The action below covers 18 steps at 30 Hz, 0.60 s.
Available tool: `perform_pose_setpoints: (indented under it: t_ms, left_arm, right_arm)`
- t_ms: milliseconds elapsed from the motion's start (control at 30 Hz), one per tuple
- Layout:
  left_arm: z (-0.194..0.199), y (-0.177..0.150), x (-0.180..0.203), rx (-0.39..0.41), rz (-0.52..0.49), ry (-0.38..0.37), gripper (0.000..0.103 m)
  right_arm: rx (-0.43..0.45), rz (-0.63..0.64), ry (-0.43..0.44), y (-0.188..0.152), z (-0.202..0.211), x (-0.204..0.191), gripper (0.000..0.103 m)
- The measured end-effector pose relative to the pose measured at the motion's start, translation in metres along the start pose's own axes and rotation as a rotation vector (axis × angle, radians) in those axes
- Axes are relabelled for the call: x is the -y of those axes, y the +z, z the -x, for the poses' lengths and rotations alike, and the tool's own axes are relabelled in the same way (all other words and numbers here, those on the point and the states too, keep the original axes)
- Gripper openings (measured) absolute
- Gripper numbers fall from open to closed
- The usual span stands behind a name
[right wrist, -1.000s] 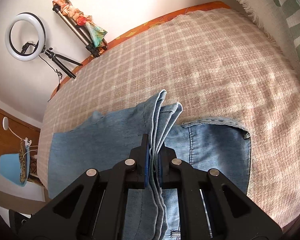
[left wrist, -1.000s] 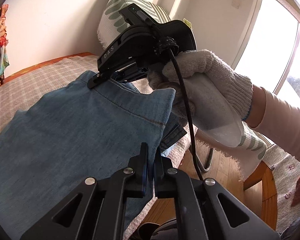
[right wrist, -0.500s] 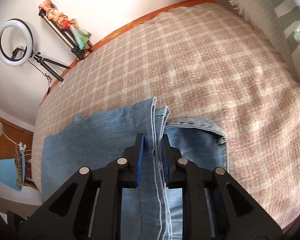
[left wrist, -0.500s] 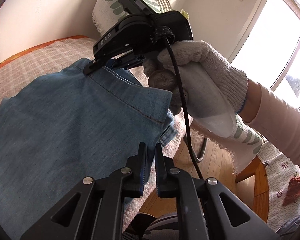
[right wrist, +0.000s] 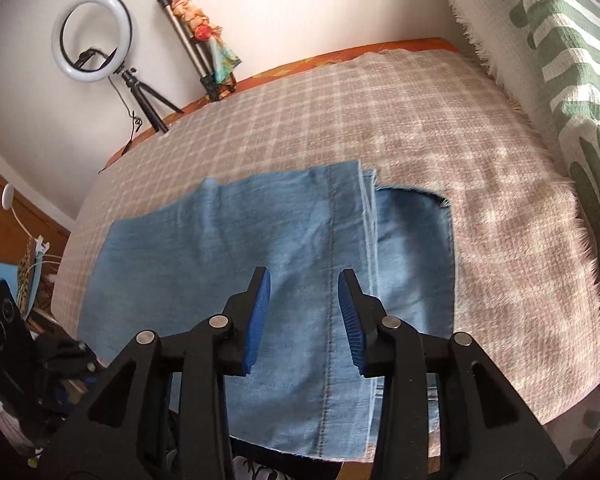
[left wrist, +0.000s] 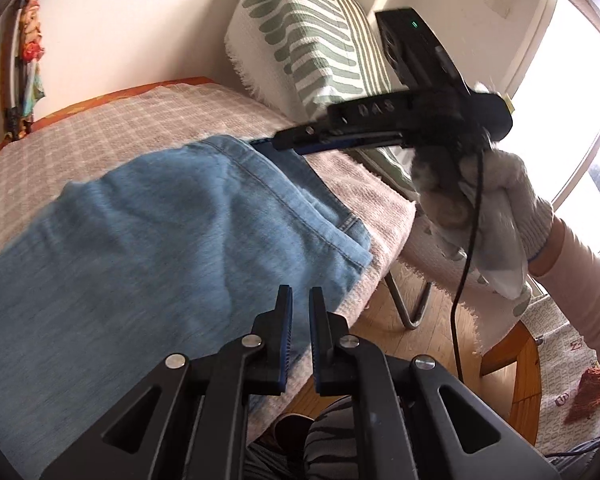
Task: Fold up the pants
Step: 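Withdraw both tools from the folded jeans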
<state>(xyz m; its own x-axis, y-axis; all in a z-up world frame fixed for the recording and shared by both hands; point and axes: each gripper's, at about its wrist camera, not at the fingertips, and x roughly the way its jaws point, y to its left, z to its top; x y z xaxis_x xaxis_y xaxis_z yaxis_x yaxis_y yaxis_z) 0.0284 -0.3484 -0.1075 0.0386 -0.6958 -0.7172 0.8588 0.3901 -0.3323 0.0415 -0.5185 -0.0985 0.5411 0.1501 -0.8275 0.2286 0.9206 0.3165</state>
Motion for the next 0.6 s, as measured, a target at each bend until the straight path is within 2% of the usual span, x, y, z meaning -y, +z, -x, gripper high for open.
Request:
perform_pose_setpoints:
  t_ms: [100, 200, 433, 533, 600]
  left_arm:
    - [0.031, -0.009, -0.019, 0.031, 0.041, 0.065, 0.005]
    - [0.065, -0.025, -0.043, 0.056, 0.079, 0.182, 0.005]
    - [0.134, -0.076, -0.119, 0.099, 0.277, 0.39, 0.005]
    - [0.15, -0.097, -0.145, 0.116, 0.354, 0.419, 0.005]
    - [0.15, -0.108, -0.157, 0.096, 0.379, 0.446, 0.005]
  right_arm:
    - [-0.016, 0.038, 0.001, -0.005, -0.013, -0.018, 0.043]
    - [-0.024, 0.073, 0.024, -0.004, -0.021, -0.038, 0.045]
    - [-0.071, 0.172, 0.047, 0.005, -0.047, -0.09, 0.045]
    - [-0.094, 0.221, 0.066, 0.007, -0.057, -0.118, 0.045]
    - [-0.106, 0.26, 0.08, 0.008, -0.06, -0.139, 0.045]
